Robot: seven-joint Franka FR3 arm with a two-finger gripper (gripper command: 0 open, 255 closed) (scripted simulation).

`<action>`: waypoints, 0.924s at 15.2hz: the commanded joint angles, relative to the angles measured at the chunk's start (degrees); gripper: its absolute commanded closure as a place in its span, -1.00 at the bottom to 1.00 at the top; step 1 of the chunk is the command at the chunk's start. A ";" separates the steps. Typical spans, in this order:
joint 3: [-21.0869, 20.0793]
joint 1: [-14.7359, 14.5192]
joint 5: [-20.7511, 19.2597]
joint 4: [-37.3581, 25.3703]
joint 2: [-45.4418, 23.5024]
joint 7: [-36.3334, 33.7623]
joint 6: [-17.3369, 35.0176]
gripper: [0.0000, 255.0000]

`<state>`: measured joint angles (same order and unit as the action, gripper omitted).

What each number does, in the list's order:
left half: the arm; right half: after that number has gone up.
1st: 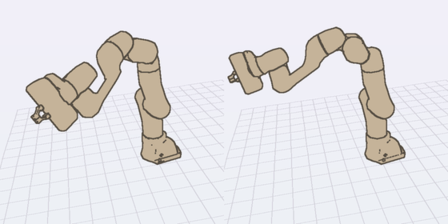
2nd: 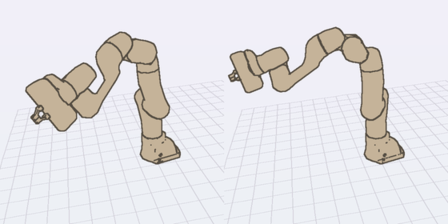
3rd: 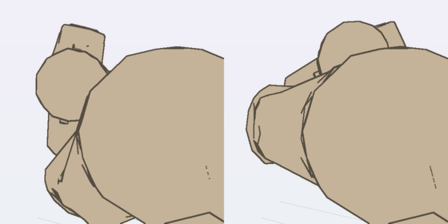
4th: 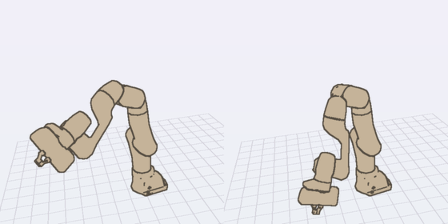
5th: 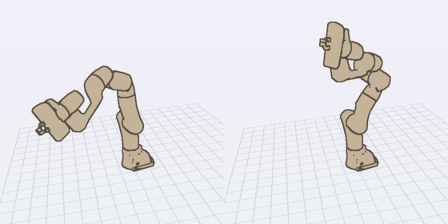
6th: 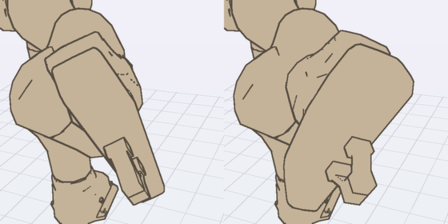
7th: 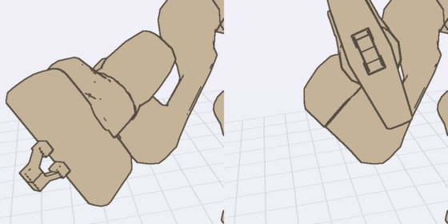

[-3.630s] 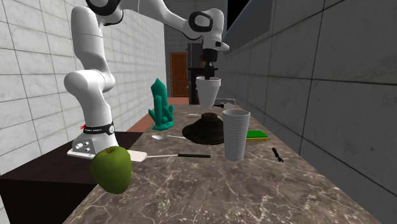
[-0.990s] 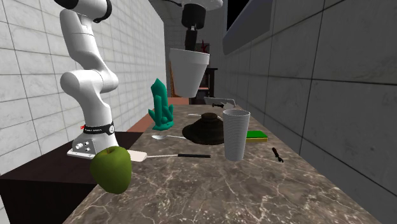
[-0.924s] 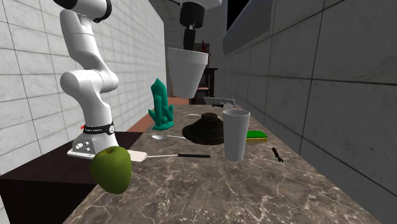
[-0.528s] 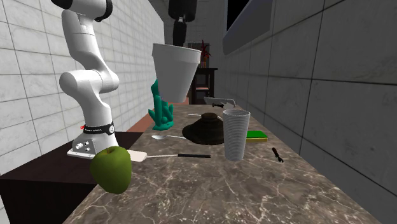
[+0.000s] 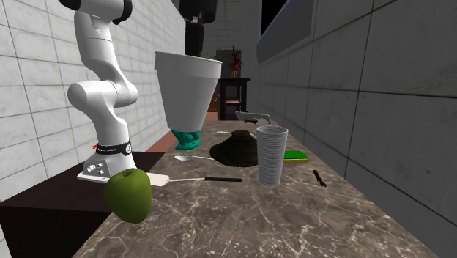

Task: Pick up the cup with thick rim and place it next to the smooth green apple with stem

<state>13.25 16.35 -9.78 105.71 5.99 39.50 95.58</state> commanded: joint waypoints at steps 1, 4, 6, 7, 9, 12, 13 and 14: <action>0.10 0.08 -0.06 1.55 0.03 -0.06 1.58 1.00; 0.17 0.12 -0.13 3.83 0.00 -0.36 3.86 1.00; 0.22 0.15 -0.17 5.27 -0.08 -0.55 5.38 1.00; 0.24 0.17 -0.19 5.98 -0.14 -0.64 6.14 1.00; 0.29 0.20 -0.22 7.34 -0.29 -0.81 7.65 1.00; 0.37 0.25 -0.26 9.30 -0.62 -1.06 9.91 1.00; 0.40 0.27 -0.27 9.92 -0.76 -1.14 10.67 1.00; 0.43 0.28 -0.28 10.54 -0.90 -1.22 11.42 1.00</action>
<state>13.67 16.65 -10.10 115.84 5.44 38.39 106.20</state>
